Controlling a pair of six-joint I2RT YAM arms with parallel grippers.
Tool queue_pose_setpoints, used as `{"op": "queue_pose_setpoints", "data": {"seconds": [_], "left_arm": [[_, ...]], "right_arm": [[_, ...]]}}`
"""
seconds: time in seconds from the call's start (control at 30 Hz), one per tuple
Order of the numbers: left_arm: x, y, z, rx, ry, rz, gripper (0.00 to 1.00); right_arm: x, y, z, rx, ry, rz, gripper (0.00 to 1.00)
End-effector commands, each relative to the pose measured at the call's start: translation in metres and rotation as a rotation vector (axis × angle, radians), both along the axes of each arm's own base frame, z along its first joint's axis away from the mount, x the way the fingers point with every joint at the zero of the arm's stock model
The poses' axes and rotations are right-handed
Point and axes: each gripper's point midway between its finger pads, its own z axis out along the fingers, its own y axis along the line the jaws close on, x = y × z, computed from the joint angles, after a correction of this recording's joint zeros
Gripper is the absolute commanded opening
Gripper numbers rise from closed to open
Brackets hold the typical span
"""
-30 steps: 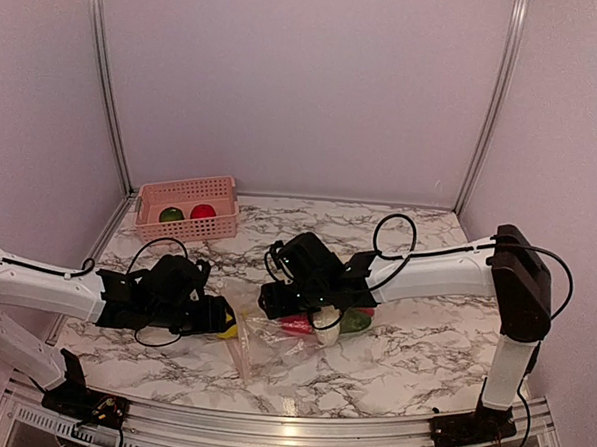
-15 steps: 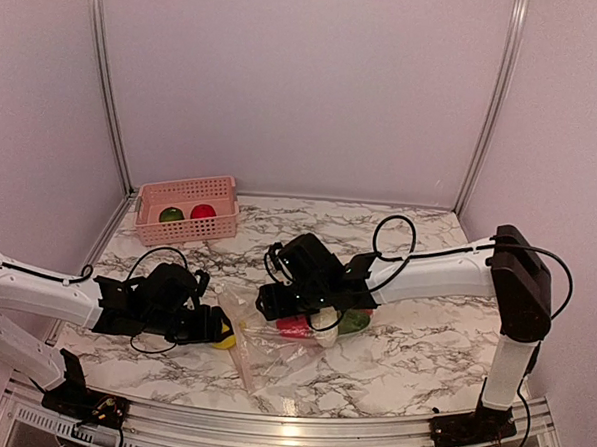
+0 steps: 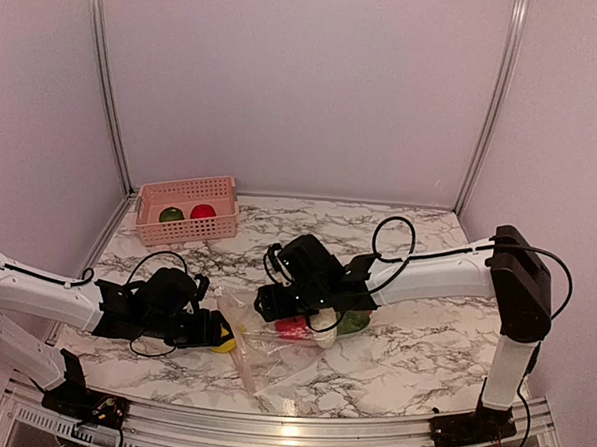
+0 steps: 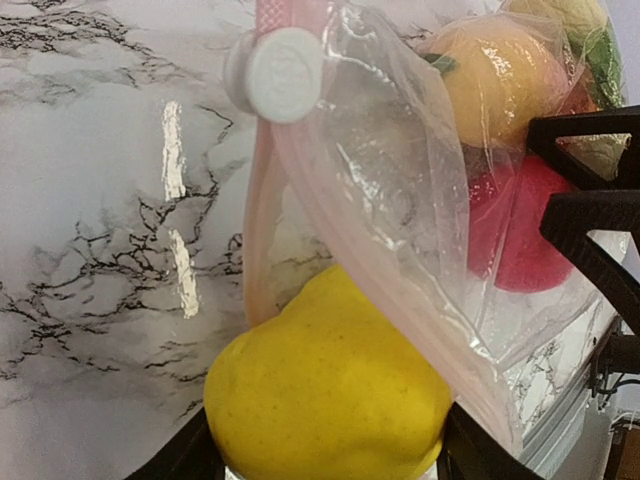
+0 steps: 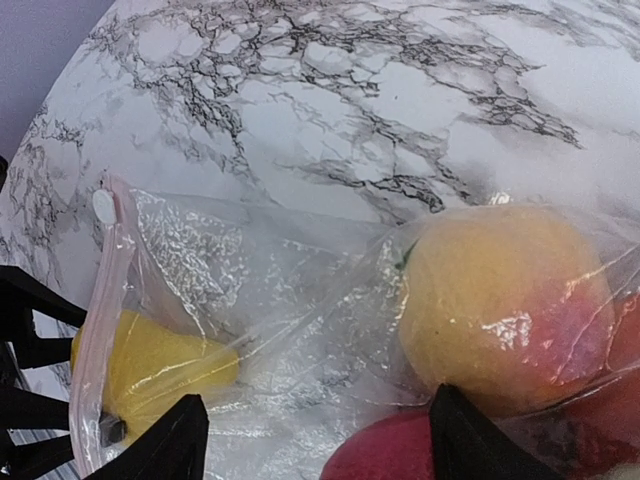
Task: Open the zip-top bag and remove the fake food
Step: Pick up the fake fruit from the zipper food storage bag.
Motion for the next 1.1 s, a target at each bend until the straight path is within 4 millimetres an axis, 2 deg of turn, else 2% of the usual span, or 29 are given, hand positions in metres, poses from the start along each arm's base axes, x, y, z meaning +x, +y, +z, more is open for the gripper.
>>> {"op": "queue_pose_setpoints", "data": {"seconds": [0.0,0.37,0.77,0.93,1.07], "left_arm": [[-0.0159,0.0133,-0.025,0.08,0.056,-0.021,0.68],[-0.0195,0.0126,-0.0273,0.089,0.065,-0.028,0.77],[-0.025,0.0177,-0.0315,0.112,0.075,-0.027,0.79],[-0.0242,0.0158,-0.0294,0.103,0.075,-0.021,0.69],[-0.0235,0.016,-0.0253,0.1,0.068,-0.015,0.54]], "right_arm": [[0.0011,-0.0182,-0.0165,-0.071,0.014,-0.031,0.75],[0.0007,-0.0178,-0.0173,-0.067,0.014,-0.027,0.76],[0.0007,-0.0181,-0.0184,-0.064,0.016,-0.028,0.79],[0.0006,-0.0176,-0.0179,-0.062,0.016,-0.027,0.79],[0.0,-0.018,-0.0187,-0.065,0.017,-0.025,0.79]]}}
